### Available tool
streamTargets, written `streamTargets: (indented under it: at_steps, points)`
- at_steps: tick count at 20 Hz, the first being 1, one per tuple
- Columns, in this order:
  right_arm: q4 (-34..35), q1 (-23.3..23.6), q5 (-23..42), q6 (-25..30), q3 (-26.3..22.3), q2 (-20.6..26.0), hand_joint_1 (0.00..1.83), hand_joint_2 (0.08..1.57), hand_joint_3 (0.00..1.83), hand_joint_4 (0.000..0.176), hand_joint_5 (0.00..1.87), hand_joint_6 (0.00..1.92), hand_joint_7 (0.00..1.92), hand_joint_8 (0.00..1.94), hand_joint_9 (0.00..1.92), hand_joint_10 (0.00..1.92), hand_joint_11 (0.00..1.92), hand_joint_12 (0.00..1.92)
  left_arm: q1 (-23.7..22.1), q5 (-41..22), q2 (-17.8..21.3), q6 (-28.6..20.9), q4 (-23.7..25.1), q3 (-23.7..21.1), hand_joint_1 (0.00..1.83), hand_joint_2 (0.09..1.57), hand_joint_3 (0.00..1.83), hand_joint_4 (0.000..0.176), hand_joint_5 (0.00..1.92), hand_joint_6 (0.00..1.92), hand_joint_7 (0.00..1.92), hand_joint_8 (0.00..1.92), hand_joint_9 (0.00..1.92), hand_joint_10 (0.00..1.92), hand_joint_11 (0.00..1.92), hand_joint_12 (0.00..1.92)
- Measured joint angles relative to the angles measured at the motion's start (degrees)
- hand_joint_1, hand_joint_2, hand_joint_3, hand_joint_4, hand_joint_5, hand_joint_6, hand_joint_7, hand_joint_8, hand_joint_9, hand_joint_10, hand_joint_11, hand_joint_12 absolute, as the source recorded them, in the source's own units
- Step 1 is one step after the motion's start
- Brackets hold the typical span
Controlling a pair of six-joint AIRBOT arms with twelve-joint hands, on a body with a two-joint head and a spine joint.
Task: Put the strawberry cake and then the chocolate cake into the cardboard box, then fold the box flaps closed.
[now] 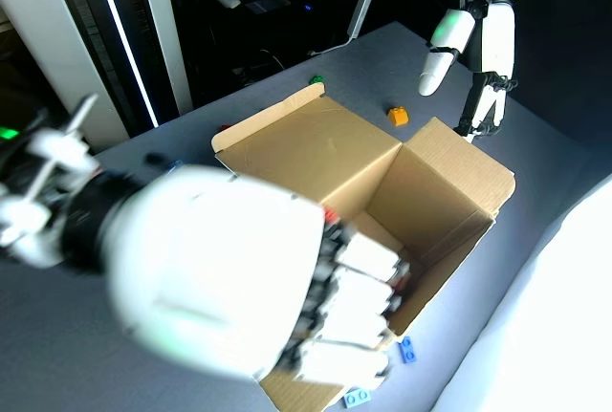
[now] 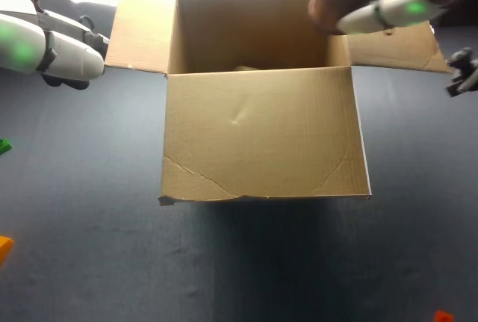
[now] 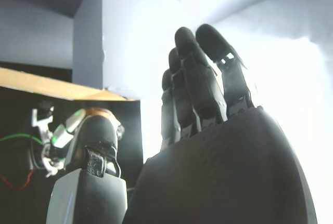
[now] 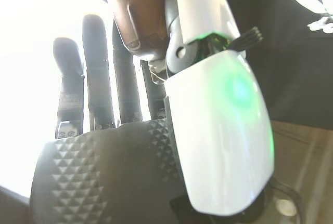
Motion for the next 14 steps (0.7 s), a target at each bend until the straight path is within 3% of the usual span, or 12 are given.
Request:
streamTargets:
  at_steps: [3, 5, 6, 10, 14]
  points:
    - [0.00, 1.77, -2.75, -0.31, 1.99, -3.69, 1.13, 1.26, 0.00, 0.025, 0.70, 1.40, 0.74, 1.43, 0.46, 1.50, 0.26, 1.92, 0.11, -0.02, -0.35, -0.02, -0.24, 0.00, 0.23, 1.31, 0.00, 0.037, 0.29, 0.00, 0.42, 0.00, 0.55, 0.01, 0.09, 1.27]
    - [0.00, 2.12, -4.28, -0.46, 2.84, -5.35, 1.14, 1.26, 0.00, 0.015, 0.71, 1.36, 0.74, 1.45, 0.46, 1.51, 0.26, 1.92, 0.11, 0.09, -0.35, -0.02, -0.26, 0.00, 0.23, 1.32, 0.00, 0.027, 0.27, 0.00, 0.41, 0.00, 0.53, 0.00, 0.07, 1.30]
    - [0.00, 2.12, -5.14, -0.52, 3.17, -5.84, 1.13, 1.27, 0.00, 0.023, 0.70, 1.40, 0.72, 1.47, 0.44, 1.51, 0.24, 1.92, 0.11, 0.15, -0.35, -0.02, -0.28, 0.00, 0.23, 1.32, 0.00, 0.026, 0.27, 0.00, 0.41, 0.00, 0.53, 0.00, 0.07, 1.30]
    - [-0.02, 2.12, -8.81, -0.70, 5.51, -7.39, 1.12, 1.27, 0.00, 0.025, 0.68, 1.42, 0.72, 1.47, 0.43, 1.54, 0.23, 1.92, 0.39, 0.24, -0.63, -0.02, -0.61, 0.00, 0.25, 1.31, 0.00, 0.030, 0.29, 0.01, 0.42, 0.00, 0.54, 0.01, 0.08, 1.29]
    - [-0.11, 2.10, -9.70, -0.76, 7.78, -8.85, 1.13, 1.26, 0.00, 0.018, 0.70, 1.38, 0.74, 1.45, 0.43, 1.56, 0.22, 1.92, 0.39, 0.50, -0.66, -0.46, -0.59, 0.00, 0.24, 1.31, 0.00, 0.031, 0.28, 0.00, 0.41, 0.00, 0.54, 0.00, 0.08, 1.30]
